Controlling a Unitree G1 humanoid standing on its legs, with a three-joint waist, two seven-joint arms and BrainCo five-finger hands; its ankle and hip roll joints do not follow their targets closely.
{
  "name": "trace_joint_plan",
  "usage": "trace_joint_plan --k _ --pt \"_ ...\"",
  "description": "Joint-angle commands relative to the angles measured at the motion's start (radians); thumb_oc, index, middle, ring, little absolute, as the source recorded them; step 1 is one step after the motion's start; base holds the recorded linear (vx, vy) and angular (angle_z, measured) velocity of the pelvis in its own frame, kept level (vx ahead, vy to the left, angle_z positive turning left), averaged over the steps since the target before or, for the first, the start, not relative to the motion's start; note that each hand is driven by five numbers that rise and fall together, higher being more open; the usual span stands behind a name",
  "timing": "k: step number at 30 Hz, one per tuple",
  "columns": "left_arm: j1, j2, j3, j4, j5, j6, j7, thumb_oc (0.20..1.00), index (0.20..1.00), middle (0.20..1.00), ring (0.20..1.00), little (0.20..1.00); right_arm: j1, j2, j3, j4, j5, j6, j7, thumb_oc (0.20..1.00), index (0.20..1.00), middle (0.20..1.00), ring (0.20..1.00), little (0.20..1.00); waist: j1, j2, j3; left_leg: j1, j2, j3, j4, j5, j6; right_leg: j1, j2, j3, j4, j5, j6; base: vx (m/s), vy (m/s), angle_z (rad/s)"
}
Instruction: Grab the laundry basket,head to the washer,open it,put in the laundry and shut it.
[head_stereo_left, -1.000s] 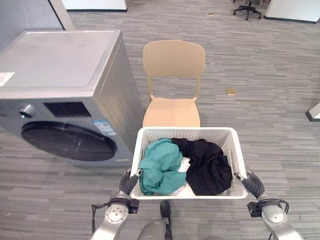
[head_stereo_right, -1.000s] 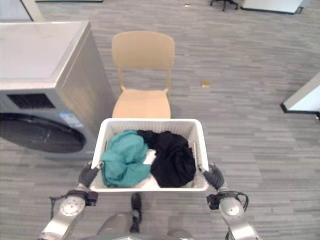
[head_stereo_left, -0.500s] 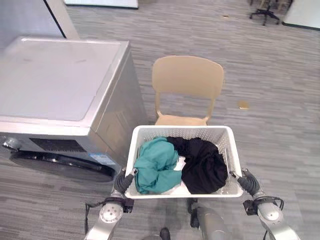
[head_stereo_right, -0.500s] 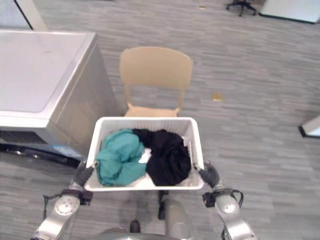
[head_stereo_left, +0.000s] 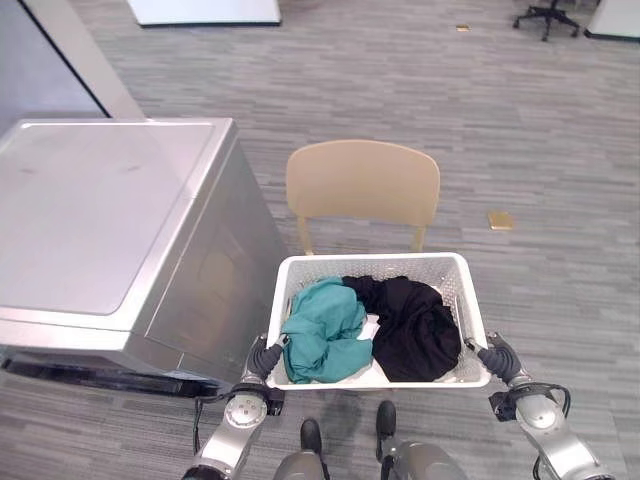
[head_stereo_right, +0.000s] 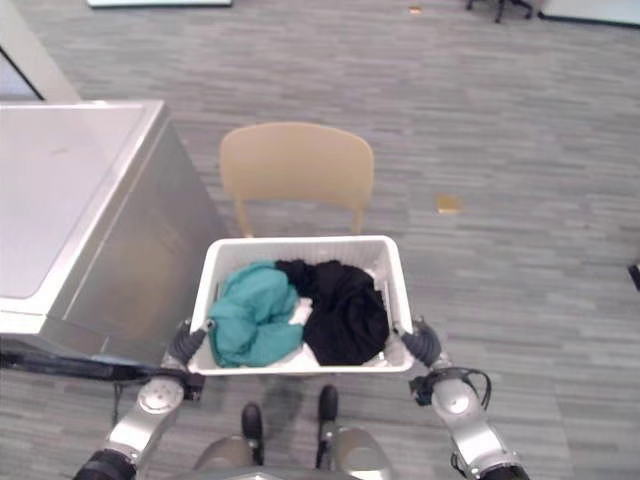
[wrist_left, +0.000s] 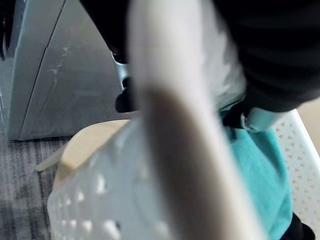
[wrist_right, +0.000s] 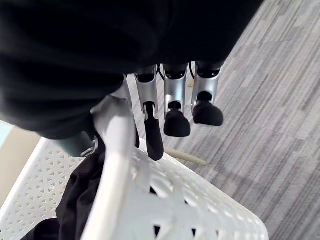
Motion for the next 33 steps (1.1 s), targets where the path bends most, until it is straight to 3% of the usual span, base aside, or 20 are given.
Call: trace_joint_plan --k 1,4,7,8,10,11,12,13,14,23,24,33 --pt "-0.067 0.005 0.015 -0.014 0.010 -0.062 0.077 0.200 0.200 0.200 0.200 0.200 -0.089 0.019 0.025 -0.058 0.039 -0.083 -0.011 0.200 0.200 0.200 0.200 0.200 0.010 -0.007 0.023 -0.011 -0.024 0.025 0.053 -0.081 0.007 -0.058 -0.085 0.002 0.133 -0.163 0.147 -0.14 0.060 -0.22" --pt "-0.199 0.004 -0.026 0.067 -0.008 -0.075 0.127 0.200 0.200 0.200 0.200 0.200 -0.210 0.063 0.077 0.036 0.091 -0.086 -0.052 0.200 0.200 0.200 0.200 0.200 0.013 -0.015 0.061 -0.159 -0.035 0.034 0.112 -0.086 0.024 -0.214 -0.111 0.026 0.197 -0.140 0.146 -0.28 0.112 -0.09" --pt "-0.272 -0.006 -0.045 0.131 -0.011 -0.078 0.156 0.200 0.200 0.200 0.200 0.200 -0.266 0.086 0.098 0.087 0.113 -0.091 -0.071 0.200 0.200 0.200 0.200 0.200 0.012 -0.018 0.069 -0.226 -0.048 0.032 0.144 -0.088 0.031 -0.275 -0.122 0.031 0.218 -0.133 0.144 -0.17 0.080 0.04" --pt "-0.340 -0.015 -0.065 0.186 -0.017 -0.082 0.181 0.200 0.200 0.200 0.200 0.200 -0.317 0.104 0.121 0.140 0.128 -0.092 -0.094 0.200 0.200 0.200 0.200 0.200 0.015 -0.017 0.080 -0.258 -0.050 0.020 0.168 -0.115 0.029 -0.293 -0.127 0.037 0.229 -0.152 0.151 -0.06 0.050 0.12" --pt "-0.406 -0.015 -0.085 0.232 -0.012 -0.086 0.203 0.404 0.404 0.404 0.404 0.404 -0.376 0.123 0.146 0.201 0.140 -0.095 -0.110 0.200 0.200 0.200 0.200 0.200 0.016 -0.020 0.099 -0.285 -0.055 0.016 0.182 -0.114 0.028 -0.312 -0.136 0.035 0.233 -0.145 0.154 -0.07 0.042 0.09" --pt "-0.433 -0.017 -0.094 0.250 -0.016 -0.086 0.211 0.837 0.837 0.837 0.837 0.837 -0.405 0.129 0.160 0.229 0.138 -0.094 -0.119 0.347 0.347 0.347 0.347 0.347 0.018 -0.020 0.108 -0.294 -0.056 0.017 0.187 -0.113 0.028 -0.318 -0.139 0.035 0.232 -0.142 0.155 -0.03 0.011 0.04" --pt "-0.434 -0.017 -0.094 0.251 -0.016 -0.086 0.211 1.000 1.000 1.000 1.000 1.000 -0.407 0.129 0.160 0.230 0.138 -0.095 -0.119 0.520 0.520 0.520 0.520 0.520 0.018 -0.020 0.109 -0.294 -0.056 0.017 0.188 -0.113 0.028 -0.318 -0.139 0.035 0.232 -0.142 0.155 -0.08 0.023 0.03" --pt "-0.476 -0.018 -0.114 0.275 -0.008 -0.086 0.230 1.000 1.000 1.000 1.000 1.000 -0.449 0.146 0.174 0.274 0.138 -0.093 -0.141 0.925 0.925 0.925 0.925 0.925 0.020 -0.023 0.129 -0.309 -0.057 0.016 0.199 -0.112 0.028 -0.328 -0.142 0.032 0.235 -0.137 0.158 -0.06 0.012 0.01" --pt "-0.477 -0.018 -0.114 0.276 -0.008 -0.087 0.230 1.000 1.000 1.000 1.000 1.000 -0.451 0.147 0.174 0.275 0.138 -0.094 -0.142 1.000 1.000 1.000 1.000 1.000 0.020 -0.023 0.130 -0.309 -0.057 0.016 0.200 -0.113 0.028 -0.328 -0.142 0.032 0.235 -0.137 0.158 -0.06 0.016 0.01" --pt "-0.342 -0.015 -0.073 0.158 -0.023 -0.101 0.217 1.000 1.000 1.000 1.000 1.000 -0.366 0.135 0.156 0.259 0.064 -0.078 -0.152 1.000 1.000 1.000 1.000 1.000 0.025 -0.032 0.134 -0.241 -0.051 0.017 0.194 -0.131 0.030 -0.261 -0.147 0.028 0.217 -0.130 0.163 0.02 0.001 0.00" --pt "-0.286 -0.014 -0.049 0.118 -0.036 -0.103 0.205 1.000 1.000 1.000 1.000 1.000 -0.314 0.122 0.128 0.232 0.047 -0.076 -0.154 1.000 1.000 1.000 1.000 1.000 0.021 -0.040 0.123 -0.228 -0.056 0.027 0.184 -0.107 0.037 -0.248 -0.153 0.025 0.206 -0.108 0.155 -0.02 -0.010 -0.03" --pt "-0.049 0.046 0.084 -0.018 -0.009 -0.097 0.129 1.000 1.000 1.000 1.000 1.000 -0.145 0.037 -0.014 0.131 -0.028 -0.080 -0.097 1.000 1.000 1.000 1.000 1.000 0.035 -0.037 0.051 -0.068 -0.063 0.012 0.081 -0.084 0.037 -0.101 -0.124 0.012 0.153 -0.127 0.166 0.07 -0.027 -0.01"
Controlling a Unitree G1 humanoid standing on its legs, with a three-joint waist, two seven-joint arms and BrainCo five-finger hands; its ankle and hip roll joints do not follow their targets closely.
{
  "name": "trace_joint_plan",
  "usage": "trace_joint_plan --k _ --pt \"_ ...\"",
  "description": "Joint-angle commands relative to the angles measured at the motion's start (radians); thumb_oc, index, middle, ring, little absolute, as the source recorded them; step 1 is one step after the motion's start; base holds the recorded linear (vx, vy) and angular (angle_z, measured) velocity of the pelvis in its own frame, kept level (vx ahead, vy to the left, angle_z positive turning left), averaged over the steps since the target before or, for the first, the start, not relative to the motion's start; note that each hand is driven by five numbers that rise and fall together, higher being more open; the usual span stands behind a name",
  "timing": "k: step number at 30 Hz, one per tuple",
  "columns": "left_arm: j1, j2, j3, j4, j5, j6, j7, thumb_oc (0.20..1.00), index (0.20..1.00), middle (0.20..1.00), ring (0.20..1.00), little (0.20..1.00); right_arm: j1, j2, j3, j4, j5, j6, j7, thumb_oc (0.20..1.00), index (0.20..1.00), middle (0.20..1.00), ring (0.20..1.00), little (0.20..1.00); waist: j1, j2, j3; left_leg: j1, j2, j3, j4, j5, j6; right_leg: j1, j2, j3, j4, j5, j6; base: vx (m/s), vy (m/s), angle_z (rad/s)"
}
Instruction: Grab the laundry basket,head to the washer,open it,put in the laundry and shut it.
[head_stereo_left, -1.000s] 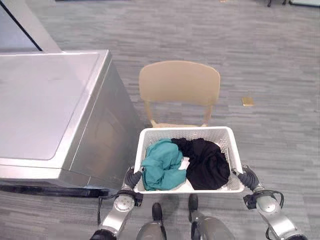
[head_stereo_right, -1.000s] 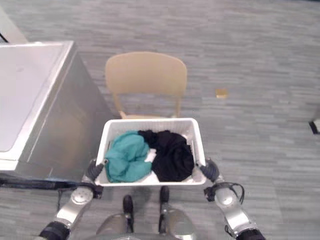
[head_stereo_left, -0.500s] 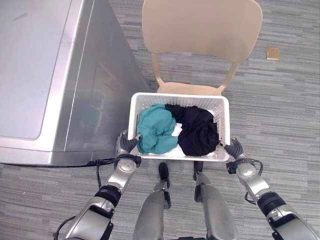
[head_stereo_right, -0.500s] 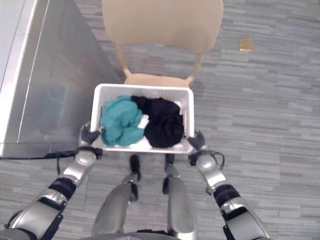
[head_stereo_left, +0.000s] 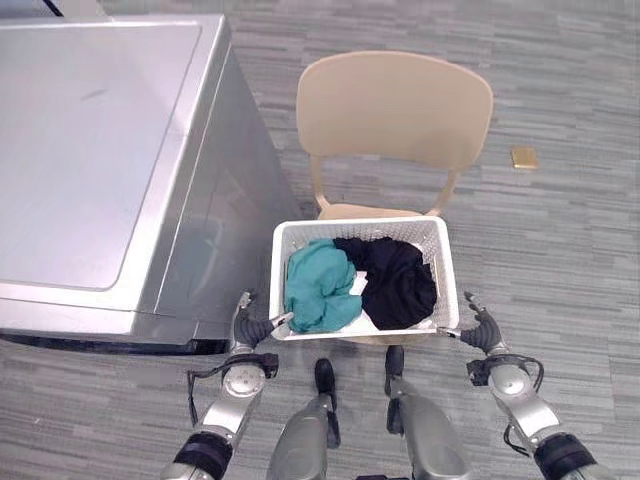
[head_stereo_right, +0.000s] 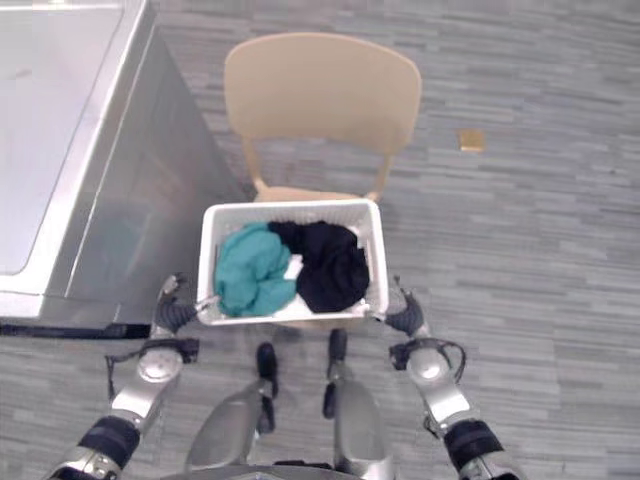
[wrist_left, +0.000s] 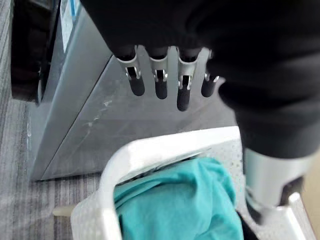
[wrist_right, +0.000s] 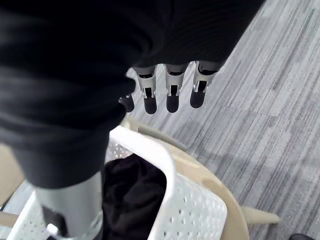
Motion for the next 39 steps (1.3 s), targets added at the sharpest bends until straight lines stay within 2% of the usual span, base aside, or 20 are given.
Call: trace_joint_plan --k 1,5,9,10,12,18,19,20,21,22,23,25,28,29,31,32,33,34,36,39 --pt "0.069 0.040 0.031 -0.041 0.008 -0.044 -0.058 1.000 1.000 1.000 1.000 1.000 0.044 -0.042 -0.025 -0.026 -0.026 -0.047 0.038 1.000 1.000 1.000 1.000 1.000 0.011 -0.015 -0.104 -0.008 0.010 -0.010 0.106 -0.125 -0.009 0.021 -0.039 -0.017 0.041 -0.123 0.093 0.05 -0.043 0.11" --pt "0.183 0.050 0.074 -0.025 -0.010 -0.036 -0.137 1.000 1.000 1.000 1.000 1.000 0.107 -0.058 -0.057 0.002 -0.033 -0.054 0.101 1.000 1.000 1.000 1.000 1.000 0.023 -0.012 -0.147 0.041 0.010 -0.020 0.062 -0.106 -0.012 0.072 -0.033 -0.030 0.020 -0.135 0.096 0.06 -0.059 0.13" --pt "0.233 0.029 0.089 0.137 0.011 -0.010 -0.189 1.000 1.000 1.000 1.000 1.000 0.131 -0.047 -0.038 0.124 -0.051 -0.051 0.152 1.000 1.000 1.000 1.000 1.000 0.037 -0.006 -0.182 0.077 0.011 -0.034 0.044 -0.103 -0.014 0.116 -0.024 -0.040 0.010 -0.151 0.092 0.05 -0.050 0.11" --pt "0.233 0.028 0.088 0.139 0.011 -0.012 -0.189 1.000 1.000 1.000 1.000 1.000 0.130 -0.047 -0.038 0.125 -0.051 -0.052 0.152 1.000 1.000 1.000 1.000 1.000 0.036 -0.006 -0.181 0.079 0.011 -0.035 0.043 -0.103 -0.014 0.118 -0.024 -0.041 0.009 -0.151 0.092 0.04 -0.057 0.15" --pt "0.206 -0.007 0.090 0.377 0.017 0.002 -0.184 1.000 1.000 1.000 1.000 1.000 0.110 -0.020 -0.005 0.261 -0.036 -0.051 0.162 1.000 1.000 1.000 1.000 1.000 0.048 0.001 -0.186 0.088 0.010 -0.049 0.053 -0.103 -0.020 0.145 -0.018 -0.049 0.007 -0.169 0.083 0.02 -0.066 0.11" --pt "0.146 -0.020 0.081 0.482 0.011 -0.009 -0.148 1.000 1.000 1.000 1.000 1.000 0.076 -0.004 0.015 0.370 -0.010 -0.054 0.141 1.000 1.000 1.000 1.000 1.000 0.056 0.002 -0.151 -0.014 -0.014 -0.078 0.152 -0.100 -0.045 0.119 -0.037 -0.081 0.000 -0.161 0.067 -0.13 -0.011 0.31" --pt "0.132 -0.025 0.081 0.473 0.007 -0.014 -0.139 1.000 1.000 1.000 1.000 1.000 0.075 -0.001 0.004 0.406 0.001 -0.047 0.122 1.000 1.000 1.000 1.000 1.000 0.049 -0.006 -0.144 -0.024 0.027 -0.028 0.193 -0.132 -0.048 0.095 -0.087 -0.138 -0.011 -0.137 0.070 -0.22 0.107 0.69" --pt "0.132 -0.025 0.081 0.473 0.007 -0.014 -0.139 1.000 1.000 1.000 1.000 1.000 0.075 -0.001 0.004 0.406 0.001 -0.048 0.122 1.000 1.000 1.000 1.000 1.000 0.049 -0.005 -0.144 -0.024 0.028 -0.028 0.193 -0.132 -0.048 0.095 -0.086 -0.139 -0.011 -0.137 0.070 -0.20 0.234 1.13" --pt "0.119 -0.033 0.079 0.489 0.007 -0.017 -0.134 1.000 1.000 1.000 1.000 1.000 0.070 0.009 -0.001 0.426 0.004 -0.045 0.115 1.000 1.000 1.000 1.000 1.000 0.032 -0.013 -0.154 0.019 0.104 0.027 0.178 -0.127 -0.061 0.101 -0.122 -0.179 -0.030 -0.117 0.085 -0.05 0.134 1.18" --pt "0.119 -0.033 0.079 0.489 0.007 -0.017 -0.134 1.000 1.000 1.000 1.000 1.000 0.070 0.009 -0.001 0.426 0.004 -0.045 0.115 1.000 1.000 1.000 1.000 1.000 0.032 -0.013 -0.153 0.021 0.105 0.027 0.177 -0.127 -0.062 0.103 -0.121 -0.179 -0.030 -0.117 0.085 -0.06 0.200 1.25" --pt "0.116 -0.037 0.079 0.493 0.007 -0.017 -0.134 1.000 1.000 1.000 1.000 1.000 0.070 0.013 0.000 0.435 0.004 -0.043 0.118 1.000 1.000 1.000 1.000 1.000 0.026 -0.013 -0.158 0.043 0.132 0.052 0.163 -0.118 -0.069 0.107 -0.130 -0.191 -0.031 -0.115 0.088 0.04 0.174 0.80" --pt "0.084 -0.044 0.061 0.493 0.008 -0.019 -0.126 1.000 1.000 1.000 1.000 1.000 0.068 0.034 -0.011 0.466 0.016 -0.035 0.118 1.000 1.000 1.000 1.000 1.000 0.000 0.004 -0.190 0.120 0.218 0.139 0.088 -0.085 -0.119 0.131 -0.168 -0.245 -0.036 -0.114 0.123 0.02 0.353 0.73" --pt "0.065 -0.046 0.041 0.495 0.023 -0.017 -0.132 1.000 1.000 1.000 1.000 1.000 0.068 0.046 -0.020 0.482 0.022 -0.032 0.120 1.000 1.000 1.000 1.000 1.000 -0.011 0.011 -0.205 0.130 0.206 0.142 0.049 -0.086 -0.124 0.139 -0.193 -0.272 -0.045 -0.096 0.143 -0.01 0.390 0.79" --pt "0.051 -0.041 0.025 0.494 0.027 -0.022 -0.124 1.000 1.000 1.000 1.000 1.000 0.057 0.059 -0.020 0.481 0.029 -0.029 0.117 1.000 1.000 1.000 1.000 1.000 -0.009 0.000 -0.199 0.111 0.170 0.108 0.079 -0.119 -0.109 0.138 -0.227 -0.262 -0.040 -0.067 0.156 0.01 0.254 0.36" --pt "0.047 -0.036 0.022 0.492 0.028 -0.022 -0.126 1.000 1.000 1.000 1.000 1.000 0.058 0.069 -0.019 0.475 0.029 -0.026 0.118 1.000 1.000 1.000 1.000 1.000 -0.006 -0.006 -0.195 0.103 0.150 0.096 0.087 -0.140 -0.092 0.131 -0.246 -0.251 -0.025 -0.065 0.166 -0.06 0.409 0.35" --pt "0.030 -0.018 0.024 0.497 0.050 -0.012 -0.123 1.000 1.000 1.000 1.000 1.000 0.062 0.101 -0.007 0.441 0.035 -0.025 0.131 1.000 1.000 1.000 1.000 1.000 -0.012 -0.021 -0.167 0.098 0.080 0.058 0.070 -0.149 -0.035 0.074 -0.255 -0.133 0.085 -0.064 0.145 -0.11 0.432 0.29" --pt "0.030 -0.017 0.024 0.497 0.050 -0.012 -0.124 1.000 1.000 1.000 1.000 1.000 0.061 0.102 -0.006 0.441 0.035 -0.025 0.131 1.000 1.000 1.000 1.000 1.000 -0.011 -0.022 -0.168 0.098 0.079 0.060 0.070 -0.149 -0.035 0.071 -0.256 -0.131 0.087 -0.065 0.145 -0.09 0.544 0.53" --pt "0.029 -0.017 0.026 0.497 0.050 -0.019 -0.115 1.000 1.000 1.000 1.000 1.000 0.053 0.107 0.016 0.415 0.039 -0.030 0.139 1.000 1.000 1.000 1.000 1.000 -0.025 -0.009 -0.154 0.112 0.042 0.030 0.035 -0.130 -0.009 0.023 -0.130 0.011 0.170 -0.118 0.123 0.02 0.334 0.41" --pt "0.037 -0.019 0.032 0.511 0.046 -0.017 -0.117 1.000 1.000 1.000 1.000 1.000 0.047 0.097 0.059 0.366 0.008 -0.035 0.140 1.000 1.000 1.000 1.000 1.000 -0.023 0.004 -0.149 0.137 -0.002 0.003 -0.004 -0.119 0.012 0.011 -0.023 0.015 0.210 -0.183 0.100 0.08 0.357 0.25" --pt "0.041 -0.024 0.024 0.519 0.048 -0.017 -0.119 1.000 1.000 1.000 1.000 1.000 0.043 0.095 0.081 0.322 0.005 -0.040 0.142 1.000 1.000 1.000 1.000 1.000 -0.026 0.000 -0.148 0.139 -0.033 -0.019 -0.010 -0.118 0.017 0.011 0.031 0.011 0.173 -0.194 0.083 0.06 0.070 0.68"
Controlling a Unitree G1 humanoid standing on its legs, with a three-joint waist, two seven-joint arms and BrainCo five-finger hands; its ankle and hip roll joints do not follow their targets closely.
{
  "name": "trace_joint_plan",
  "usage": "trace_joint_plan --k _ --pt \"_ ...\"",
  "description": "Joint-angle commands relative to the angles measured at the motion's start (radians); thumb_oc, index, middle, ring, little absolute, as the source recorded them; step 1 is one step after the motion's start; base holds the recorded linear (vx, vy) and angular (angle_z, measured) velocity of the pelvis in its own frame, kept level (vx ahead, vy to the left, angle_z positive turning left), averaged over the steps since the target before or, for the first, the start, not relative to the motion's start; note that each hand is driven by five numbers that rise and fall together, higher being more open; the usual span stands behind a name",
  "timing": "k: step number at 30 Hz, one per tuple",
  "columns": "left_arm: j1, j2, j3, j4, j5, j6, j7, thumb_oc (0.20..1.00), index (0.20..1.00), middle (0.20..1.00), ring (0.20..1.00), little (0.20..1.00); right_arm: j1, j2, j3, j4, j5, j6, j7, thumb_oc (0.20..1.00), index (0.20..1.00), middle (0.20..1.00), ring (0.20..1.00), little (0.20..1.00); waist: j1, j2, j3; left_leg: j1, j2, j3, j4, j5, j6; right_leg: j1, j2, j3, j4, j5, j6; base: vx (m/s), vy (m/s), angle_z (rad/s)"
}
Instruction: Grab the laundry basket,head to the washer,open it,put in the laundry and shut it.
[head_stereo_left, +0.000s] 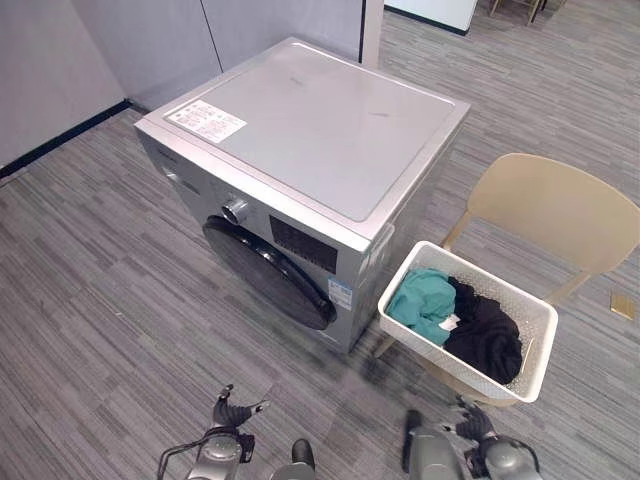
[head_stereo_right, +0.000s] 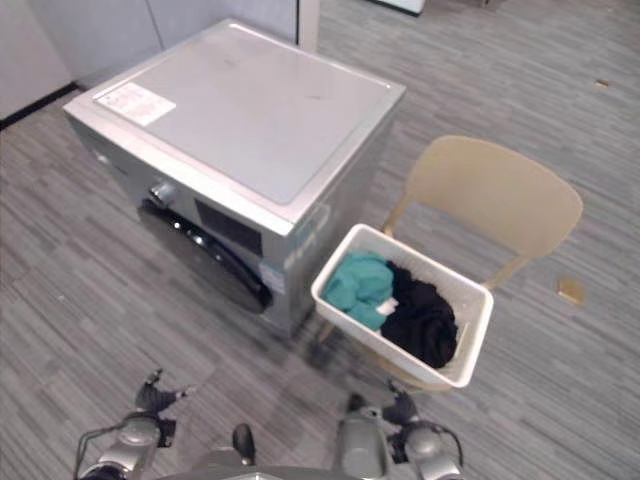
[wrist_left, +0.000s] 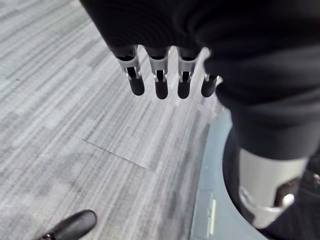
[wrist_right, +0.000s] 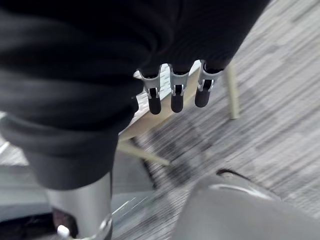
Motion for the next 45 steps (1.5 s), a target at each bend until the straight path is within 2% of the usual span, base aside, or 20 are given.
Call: trace_joint_plan --k 1,2,3,9,10,15,18,23,28,31,38,42,45 --pt "-0.003 0.013 -0.009 -0.038 0.040 -0.020 0.009 1.000 1.000 1.000 1.000 1.000 -0.054 -0.046 -0.001 -0.050 0.001 -0.034 -0.004 1.000 1.000 1.000 1.000 1.000 0.008 -0.006 0.017 -0.033 -0.093 -0.072 0.052 -0.045 0.028 0.089 0.037 0.001 -0.217 0.030 0.031 0.16 0.009 0.82" --pt "0.011 0.001 0.001 -0.035 0.039 -0.027 0.015 1.000 1.000 1.000 1.000 1.000 -0.058 -0.044 0.013 -0.087 0.011 -0.032 0.011 1.000 1.000 1.000 1.000 1.000 0.017 -0.011 0.014 -0.040 -0.115 -0.109 0.069 -0.054 0.025 0.120 0.041 0.047 -0.262 0.042 0.033 0.16 -0.011 0.79" --pt "0.018 -0.005 -0.001 -0.032 0.038 -0.026 0.014 1.000 1.000 1.000 1.000 1.000 -0.060 -0.045 0.019 -0.103 0.014 -0.034 0.016 1.000 1.000 1.000 1.000 1.000 0.019 -0.010 0.008 -0.047 -0.118 -0.116 0.069 -0.052 0.023 0.118 0.051 0.068 -0.271 0.047 0.032 0.19 -0.024 0.70" --pt "0.056 -0.017 0.015 0.004 0.035 -0.021 0.005 1.000 1.000 1.000 1.000 1.000 -0.110 -0.026 0.101 -0.154 0.079 -0.044 0.077 1.000 1.000 1.000 1.000 1.000 0.058 0.007 -0.019 -0.050 -0.118 -0.131 0.067 -0.049 0.009 0.163 0.028 0.014 -0.349 0.068 0.028 0.13 -0.033 0.35" --pt "0.053 -0.014 0.024 0.028 0.027 -0.017 0.005 1.000 1.000 1.000 1.000 1.000 -0.162 -0.011 0.163 -0.180 0.113 -0.056 0.108 1.000 1.000 1.000 1.000 1.000 0.080 0.010 -0.021 -0.052 -0.115 -0.136 0.067 -0.047 0.004 0.173 0.025 -0.008 -0.364 0.065 0.025 0.09 -0.037 0.49" --pt "0.044 -0.009 0.019 0.024 0.022 -0.020 0.015 1.000 1.000 1.000 1.000 1.000 -0.262 0.002 0.230 -0.234 0.137 -0.077 0.117 1.000 1.000 1.000 1.000 1.000 0.107 0.014 -0.006 -0.068 -0.111 -0.148 0.072 -0.041 -0.003 0.178 0.020 -0.036 -0.380 0.061 0.021 0.04 -0.026 0.24" --pt "0.031 -0.007 0.001 0.006 0.002 -0.028 0.032 1.000 1.000 1.000 1.000 1.000 -0.372 0.003 0.238 -0.264 0.142 -0.093 0.071 1.000 1.000 1.000 1.000 1.000 0.133 0.015 0.018 -0.119 -0.109 -0.161 0.073 -0.023 -0.008 0.149 0.012 -0.059 -0.389 0.066 0.020 -0.04 -0.024 0.23" --pt "0.019 -0.005 -0.016 -0.017 -0.014 -0.038 0.047 1.000 1.000 1.000 1.000 1.000 -0.434 -0.016 0.188 -0.297 0.147 -0.105 0.001 1.000 1.000 1.000 1.000 1.000 0.147 0.018 0.036 -0.170 -0.109 -0.179 0.073 -0.006 -0.010 0.109 0.004 -0.079 -0.388 0.070 0.020 -0.04 -0.008 0.20" --pt "0.012 -0.010 -0.037 -0.040 -0.026 -0.046 0.055 1.000 1.000 1.000 1.000 1.000 -0.474 -0.030 0.135 -0.314 0.119 -0.112 -0.087 1.000 1.000 1.000 1.000 1.000 0.154 0.027 0.056 -0.214 -0.114 -0.195 0.072 0.008 -0.009 0.074 -0.003 -0.096 -0.382 0.075 0.021 -0.03 0.007 0.22" --pt "-0.007 -0.007 -0.074 -0.081 -0.048 -0.059 0.063 1.000 1.000 1.000 1.000 1.000 -0.538 -0.003 0.128 -0.263 0.122 -0.116 -0.142 1.000 1.000 1.000 1.000 1.000 0.174 0.042 0.083 -0.265 -0.121 -0.208 0.072 0.023 -0.010 0.027 -0.015 -0.102 -0.369 0.080 0.022 -0.07 0.031 0.10" --pt "-0.046 0.013 -0.112 -0.131 -0.090 -0.071 0.066 1.000 1.000 1.000 1.000 1.000 -0.632 0.061 0.188 -0.128 0.152 -0.098 -0.143 1.000 1.000 1.000 1.000 1.000 0.210 0.066 0.127 -0.334 -0.131 -0.225 0.094 0.032 -0.008 -0.034 -0.035 -0.111 -0.344 0.086 0.024 -0.05 0.027 0.09" --pt "-0.101 0.039 -0.158 -0.176 -0.126 -0.090 0.071 1.000 1.000 1.000 1.000 1.000 -0.771 0.125 0.204 -0.029 0.254 -0.102 -0.130 1.000 1.000 1.000 1.000 1.000 0.255 0.097 0.155 -0.391 -0.144 -0.239 0.104 0.048 -0.009 -0.090 -0.052 -0.124 -0.324 0.095 0.031 -0.07 0.060 0.02" --pt "-0.124 0.046 -0.179 -0.175 -0.132 -0.095 0.070 1.000 1.000 1.000 1.000 1.000 -0.833 0.139 0.208 -0.024 0.293 -0.108 -0.125 1.000 1.000 1.000 1.000 1.000 0.274 0.105 0.161 -0.404 -0.148 -0.249 0.100 0.057 -0.012 -0.101 -0.057 -0.137 -0.322 0.094 0.033 -0.04 0.036 0.18"
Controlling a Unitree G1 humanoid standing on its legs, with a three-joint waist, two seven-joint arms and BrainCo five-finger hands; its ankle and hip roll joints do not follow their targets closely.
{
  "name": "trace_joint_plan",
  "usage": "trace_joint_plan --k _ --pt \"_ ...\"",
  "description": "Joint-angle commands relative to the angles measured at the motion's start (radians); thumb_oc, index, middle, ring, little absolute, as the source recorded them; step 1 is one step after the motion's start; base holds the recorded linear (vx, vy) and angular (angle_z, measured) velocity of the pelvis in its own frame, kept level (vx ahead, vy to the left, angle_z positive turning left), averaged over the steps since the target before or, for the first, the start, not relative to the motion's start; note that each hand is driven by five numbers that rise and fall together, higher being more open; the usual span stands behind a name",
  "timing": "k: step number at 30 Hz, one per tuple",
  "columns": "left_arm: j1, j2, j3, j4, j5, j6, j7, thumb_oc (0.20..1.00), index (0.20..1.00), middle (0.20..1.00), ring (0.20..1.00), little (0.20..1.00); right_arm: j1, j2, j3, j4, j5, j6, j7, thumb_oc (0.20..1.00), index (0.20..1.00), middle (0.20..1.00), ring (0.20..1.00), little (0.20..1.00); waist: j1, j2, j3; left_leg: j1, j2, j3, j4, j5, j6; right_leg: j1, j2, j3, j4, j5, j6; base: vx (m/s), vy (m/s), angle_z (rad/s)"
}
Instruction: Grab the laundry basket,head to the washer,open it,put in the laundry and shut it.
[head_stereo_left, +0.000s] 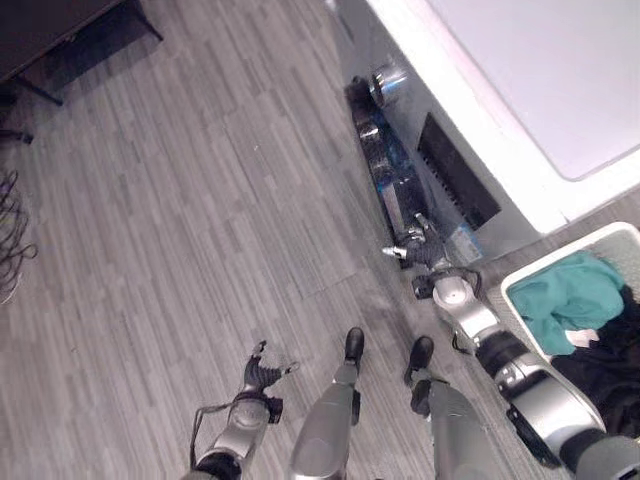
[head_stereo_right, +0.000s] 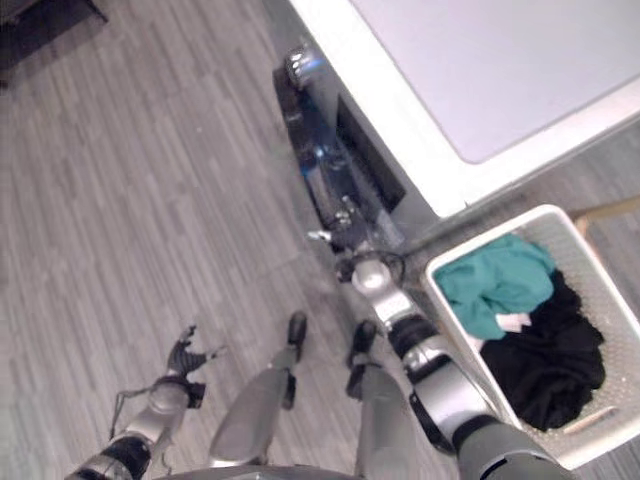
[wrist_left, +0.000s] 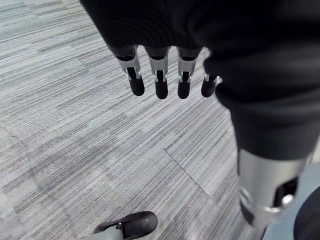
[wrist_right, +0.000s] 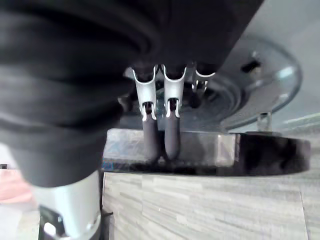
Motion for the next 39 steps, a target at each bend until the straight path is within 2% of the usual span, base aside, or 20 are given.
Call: trace_joint_plan --k 1,7,9,10,11,13,14,18,19,20,21,22,23,24,29,30,32,35,36,39 --pt "-0.027 0.080 -0.034 -0.007 -0.046 -0.029 0.029 1.000 1.000 1.000 1.000 1.000 -0.107 0.113 0.051 -0.027 0.085 -0.049 0.031 1.000 1.000 1.000 1.000 1.000 0.069 -0.064 0.020 0.027 -0.120 0.031 0.019 -0.055 0.046 0.103 -0.055 0.085 -0.248 0.088 0.115 -0.03 0.013 0.39" --pt "-0.113 0.087 -0.117 0.053 -0.060 -0.045 0.022 1.000 1.000 1.000 1.000 1.000 -0.426 0.179 0.049 -0.046 0.265 -0.111 0.033 1.000 1.000 1.000 1.000 1.000 0.156 -0.052 0.011 -0.006 -0.142 -0.046 0.031 -0.046 0.043 0.098 -0.074 0.027 -0.222 0.064 0.116 0.01 -0.054 0.36" --pt "-0.128 0.094 -0.132 0.059 -0.060 -0.053 0.016 1.000 1.000 1.000 1.000 1.000 -0.499 0.148 0.032 -0.044 0.300 -0.125 0.015 1.000 1.000 1.000 1.000 1.000 0.179 -0.037 -0.001 -0.016 -0.154 -0.070 0.030 -0.037 0.035 0.103 -0.081 0.003 -0.219 0.055 0.113 0.07 -0.117 0.53" --pt "-0.129 0.093 -0.140 0.064 -0.061 -0.054 0.012 1.000 1.000 1.000 1.000 1.000 -0.519 0.130 0.010 -0.054 0.339 -0.142 0.009 1.000 1.000 1.000 1.000 1.000 0.189 -0.035 -0.012 -0.004 -0.152 -0.082 0.016 -0.055 0.027 0.113 -0.075 0.005 -0.218 0.022 0.115 0.12 -0.127 0.79" --pt "-0.130 0.093 -0.141 0.064 -0.062 -0.054 0.012 1.000 1.000 1.000 1.000 1.000 -0.520 0.129 0.009 -0.053 0.340 -0.142 0.010 1.000 1.000 1.000 1.000 1.000 0.189 -0.034 -0.011 -0.003 -0.152 -0.084 0.016 -0.056 0.026 0.115 -0.075 0.004 -0.217 0.020 0.114 0.15 -0.129 0.88" --pt "-0.133 0.097 -0.139 0.074 -0.071 -0.055 0.007 1.000 1.000 1.000 1.000 1.000 -0.555 0.070 -0.018 -0.037 0.367 -0.144 -0.004 1.000 1.000 1.000 1.000 1.000 0.202 -0.022 -0.027 -0.002 -0.159 -0.109 -0.010 -0.042 0.019 0.123 -0.076 -0.019 -0.223 0.009 0.111 0.07 -0.060 1.00" --pt "-0.131 0.098 -0.126 0.077 -0.083 -0.052 0.001 1.000 1.000 1.000 1.000 1.000 -0.560 0.032 -0.008 -0.017 0.350 -0.130 -0.003 1.000 1.000 1.000 1.000 1.000 0.208 -0.024 -0.033 -0.001 -0.161 -0.114 -0.022 -0.038 0.018 0.129 -0.074 -0.029 -0.228 0.009 0.111 0.04 -0.036 0.98" --pt "-0.132 0.109 -0.102 0.060 -0.093 -0.049 0.006 1.000 1.000 1.000 1.000 1.000 -0.531 -0.015 0.001 -0.018 0.336 -0.110 0.006 1.000 1.000 1.000 1.000 1.000 0.203 -0.043 -0.028 0.001 -0.152 -0.104 -0.037 -0.035 0.016 0.129 -0.068 -0.025 -0.242 0.021 0.117 0.01 -0.008 0.48" --pt "-0.134 0.110 -0.094 0.049 -0.095 -0.047 0.007 1.000 1.000 1.000 1.000 1.000 -0.508 -0.027 0.011 -0.026 0.328 -0.102 0.019 1.000 1.000 1.000 1.000 1.000 0.195 -0.053 -0.026 0.004 -0.149 -0.100 -0.042 -0.037 0.017 0.128 -0.066 -0.018 -0.248 0.027 0.119 -0.08 0.057 -0.11" --pt "-0.135 0.111 -0.085 0.025 -0.091 -0.044 0.008 1.000 1.000 1.000 1.000 1.000 -0.464 -0.048 0.032 -0.065 0.302 -0.087 0.035 1.000 1.000 1.000 1.000 1.000 0.180 -0.064 -0.018 -0.007 -0.151 -0.089 -0.040 -0.014 0.022 0.117 -0.069 -0.017 -0.258 0.066 0.120 0.00 0.000 -0.17" --pt "-0.133 0.110 -0.084 0.025 -0.091 -0.043 0.008 1.000 1.000 1.000 1.000 1.000 -0.462 -0.046 0.033 -0.066 0.302 -0.086 0.035 1.000 1.000 1.000 1.000 1.000 0.181 -0.068 -0.023 0.008 -0.145 -0.088 -0.048 -0.037 0.018 0.126 -0.062 -0.005 -0.258 0.040 0.124 -0.09 0.070 -0.20" --pt "-0.132 0.110 -0.076 0.002 -0.089 -0.042 0.010 1.000 1.000 1.000 1.000 1.000 -0.423 -0.067 0.056 -0.121 0.279 -0.079 0.055 1.000 1.000 1.000 1.000 1.000 0.166 -0.074 -0.016 0.000 -0.148 -0.080 -0.045 -0.016 0.023 0.117 -0.066 -0.005 -0.263 0.072 0.122 0.00 0.058 -0.17" --pt "-0.140 0.108 -0.067 -0.049 -0.068 -0.036 0.015 1.000 1.000 1.000 1.000 1.000 -0.334 -0.091 0.097 -0.239 0.228 -0.067 0.083 1.000 1.000 1.000 1.000 1.000 0.131 -0.086 -0.008 0.012 -0.141 -0.057 -0.049 -0.022 0.023 0.118 -0.063 0.017 -0.270 0.079 0.125 -0.09 0.115 -0.18" --pt "-0.140 0.108 -0.067 -0.049 -0.068 -0.036 0.015 1.000 1.000 1.000 1.000 1.000 -0.333 -0.092 0.097 -0.240 0.227 -0.066 0.083 1.000 1.000 1.000 1.000 1.000 0.132 -0.085 -0.008 0.012 -0.141 -0.056 -0.049 -0.022 0.023 0.118 -0.063 0.018 -0.270 0.079 0.125 -0.01 0.090 -0.31" --pt "-0.246 0.117 -0.043 -0.149 0.028 -0.017 0.071 1.000 1.000 1.000 1.000 1.000 -0.063 -0.160 0.158 -0.532 0.109 -0.085 0.178 1.000 1.000 1.000 1.000 1.000 0.018 -0.122 0.015 0.032 -0.120 0.018 -0.056 -0.041 0.022 0.109 -0.051 0.077 -0.278 0.098 0.134 -0.01 0.101 -0.58" --pt "-0.330 0.135 -0.024 -0.130 0.050 -0.006 0.110 1.000 1.000 1.000 1.000 1.000 0.039 -0.184 0.154 -0.586 0.091 -0.089 0.203 1.000 1.000 1.000 1.000 1.000 -0.031 -0.138 0.026 0.034 -0.111 0.052 -0.060 -0.045 0.022 0.094 -0.044 0.105 -0.276 0.106 0.139 -0.04 0.146 -0.79" --pt "-0.416 0.164 -0.010 -0.087 0.062 0.004 0.136 1.000 1.000 1.000 1.000 1.000 0.098 -0.206 0.150 -0.599 0.036 -0.096 0.215 1.000 1.000 1.000 1.000 1.000 -0.070 -0.146 0.038 0.034 -0.105 0.083 -0.062 -0.049 0.023 0.078 -0.039 0.127 -0.272 0.111 0.142 -0.04 0.106 -0.67" --pt "-0.477 0.196 -0.001 -0.037 0.066 0.012 0.152 1.000 1.000 1.000 1.000 1.000 0.132 -0.216 0.147 -0.590 0.019 -0.094 0.221 1.000 1.000 1.000 1.000 1.000 -0.094 -0.152 0.043 0.032 -0.101 0.102 -0.062 -0.052 0.025 0.067 -0.035 0.143 -0.270 0.115 0.145 -0.03 0.081 -0.69" --pt "-0.586 0.251 0.010 0.059 0.063 0.023 0.155 1.000 1.000 1.000 1.000 1.000 0.199 -0.230 0.128 -0.591 0.021 -0.096 0.230 1.000 1.000 1.000 1.000 1.000 -0.138 -0.163 0.055 0.024 -0.096 0.129 -0.063 -0.054 0.030 0.045 -0.028 0.167 -0.269 0.125 0.148 -0.03 0.082 -0.72" --pt "-0.723 0.354 0.012 0.213 0.088 0.053 0.143 1.000 1.000 1.000 1.000 1.000 0.325 -0.266 0.069 -0.604 0.064 -0.109 0.262 1.000 1.000 1.000 1.000 1.000 -0.201 -0.173 0.074 0.009 -0.091 0.156 -0.058 -0.052 0.041 0.018 -0.022 0.185 -0.264 0.134 0.149 -0.04 0.071 -0.50"
